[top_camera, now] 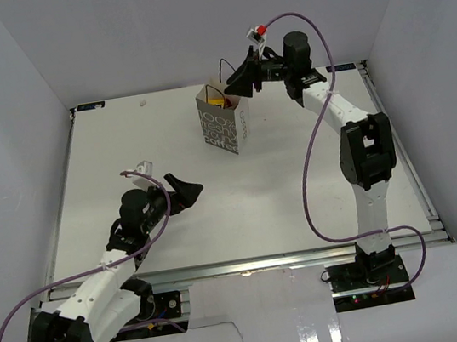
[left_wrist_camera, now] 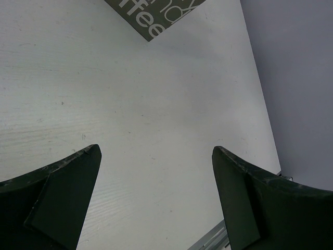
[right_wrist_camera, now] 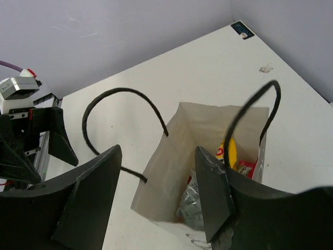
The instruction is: Place the snacks into the paper bag
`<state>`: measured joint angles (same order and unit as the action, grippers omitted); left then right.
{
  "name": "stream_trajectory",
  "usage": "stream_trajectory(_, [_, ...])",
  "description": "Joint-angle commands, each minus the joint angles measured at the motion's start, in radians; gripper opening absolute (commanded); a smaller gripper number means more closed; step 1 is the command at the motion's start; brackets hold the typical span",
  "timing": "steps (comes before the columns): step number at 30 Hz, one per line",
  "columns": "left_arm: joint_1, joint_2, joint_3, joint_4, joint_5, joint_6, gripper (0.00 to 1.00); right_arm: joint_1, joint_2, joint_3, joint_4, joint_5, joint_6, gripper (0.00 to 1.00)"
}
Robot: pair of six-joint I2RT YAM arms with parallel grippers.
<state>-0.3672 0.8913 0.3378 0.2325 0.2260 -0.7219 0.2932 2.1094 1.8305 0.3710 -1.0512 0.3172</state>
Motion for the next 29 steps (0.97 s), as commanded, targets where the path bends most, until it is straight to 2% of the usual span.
stream_trajectory(1, [0.007,-0.025,0.03,-0.001,0.012,0.022,0.98,-0.025,-0.115,0.026,-0.126,0.011,-0.096,0.65])
stream_trajectory(2, [0.007,-0.029,0.047,-0.008,0.012,0.032,0.98,-0.037,-0.135,0.027,-0.183,0.023,-0.13,0.65])
stream_trajectory(3, [0.007,-0.032,0.059,-0.036,0.009,0.056,0.98,-0.045,-0.155,0.03,-0.257,0.072,-0.224,0.71])
stream_trajectory(4, [0.007,-0.035,0.073,-0.053,0.004,0.07,0.98,-0.052,-0.202,0.033,-0.434,0.107,-0.284,0.75])
stream_trajectory(5, [0.007,-0.046,0.102,-0.073,-0.011,0.084,0.98,-0.066,-0.23,0.024,-0.519,0.155,-0.359,0.82])
stream_trajectory(6, [0.007,-0.049,0.118,-0.117,-0.026,0.113,0.98,-0.069,-0.259,0.01,-0.594,0.283,-0.421,0.9])
stream_trajectory(7, [0.007,-0.055,0.134,-0.136,-0.034,0.131,0.98,-0.072,-0.322,-0.011,-0.654,0.359,-0.526,0.9])
stream_trajectory(8, [0.007,-0.061,0.16,-0.156,-0.051,0.147,0.98,-0.072,-0.356,-0.073,-0.734,0.449,-0.558,0.9])
stream_trajectory(9, [0.007,-0.072,0.171,-0.171,-0.059,0.16,0.98,-0.074,-0.385,-0.115,-0.754,0.629,-0.572,0.9])
stream_trajectory(10, [0.007,-0.078,0.181,-0.195,-0.066,0.188,0.98,-0.074,-0.449,-0.158,-0.768,0.71,-0.592,0.9])
stream_trajectory(11, [0.007,-0.089,0.202,-0.206,-0.083,0.202,0.98,-0.077,-0.48,-0.253,-0.779,0.856,-0.595,0.9])
stream_trajectory(12, [0.007,-0.091,0.213,-0.225,-0.092,0.214,0.98,-0.08,-0.541,-0.296,-0.788,0.908,-0.601,0.9])
stream_trajectory(17, [0.007,-0.074,0.299,-0.292,-0.131,0.285,0.98,-0.12,-0.747,-0.592,-0.805,0.975,-0.673,0.9])
stream_trajectory(21, [0.007,-0.061,0.365,-0.331,-0.148,0.312,0.98,-0.132,-0.914,-0.729,-0.782,0.973,-0.656,0.9])
stream_trajectory(29, [0.007,-0.061,0.411,-0.372,-0.142,0.346,0.98,-0.135,-0.999,-0.787,-0.781,0.956,-0.636,0.9])
